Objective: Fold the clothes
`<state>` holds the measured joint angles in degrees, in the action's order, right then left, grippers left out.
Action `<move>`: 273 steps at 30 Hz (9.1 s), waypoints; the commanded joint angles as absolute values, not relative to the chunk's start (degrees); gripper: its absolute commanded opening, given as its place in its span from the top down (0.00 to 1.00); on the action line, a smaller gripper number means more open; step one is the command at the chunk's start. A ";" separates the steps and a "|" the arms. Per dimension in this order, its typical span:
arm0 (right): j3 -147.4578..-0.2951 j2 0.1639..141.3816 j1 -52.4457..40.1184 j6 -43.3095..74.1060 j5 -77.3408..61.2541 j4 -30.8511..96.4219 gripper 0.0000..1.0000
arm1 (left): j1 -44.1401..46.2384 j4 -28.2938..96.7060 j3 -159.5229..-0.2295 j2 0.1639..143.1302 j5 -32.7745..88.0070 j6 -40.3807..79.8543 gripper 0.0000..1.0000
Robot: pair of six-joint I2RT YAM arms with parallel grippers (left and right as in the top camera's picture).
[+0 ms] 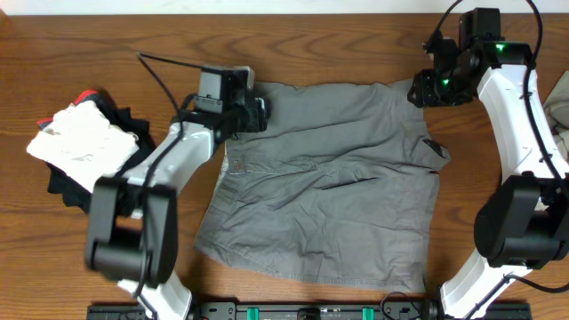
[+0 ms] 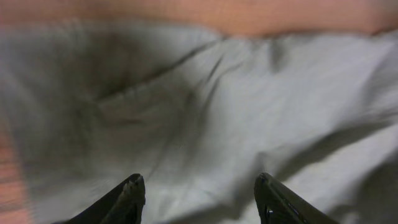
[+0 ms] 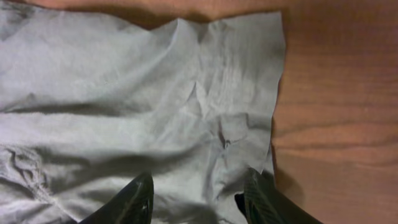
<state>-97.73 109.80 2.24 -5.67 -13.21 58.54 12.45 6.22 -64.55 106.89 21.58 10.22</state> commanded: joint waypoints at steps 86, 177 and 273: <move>-101.14 133.97 11.99 11.20 -31.38 23.51 0.60 | 10.04 4.73 -64.62 119.28 12.88 10.17 0.52; -93.56 108.22 0.80 -7.81 -16.34 77.76 0.94 | 16.10 58.54 -85.34 107.48 11.09 5.69 0.62; -43.33 91.02 1.87 14.22 -7.57 37.91 0.59 | 11.60 35.31 -50.26 92.55 11.53 7.75 0.51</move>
<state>-45.34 89.38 1.96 10.76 -7.25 39.72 11.51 36.73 -51.99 91.98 11.62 7.66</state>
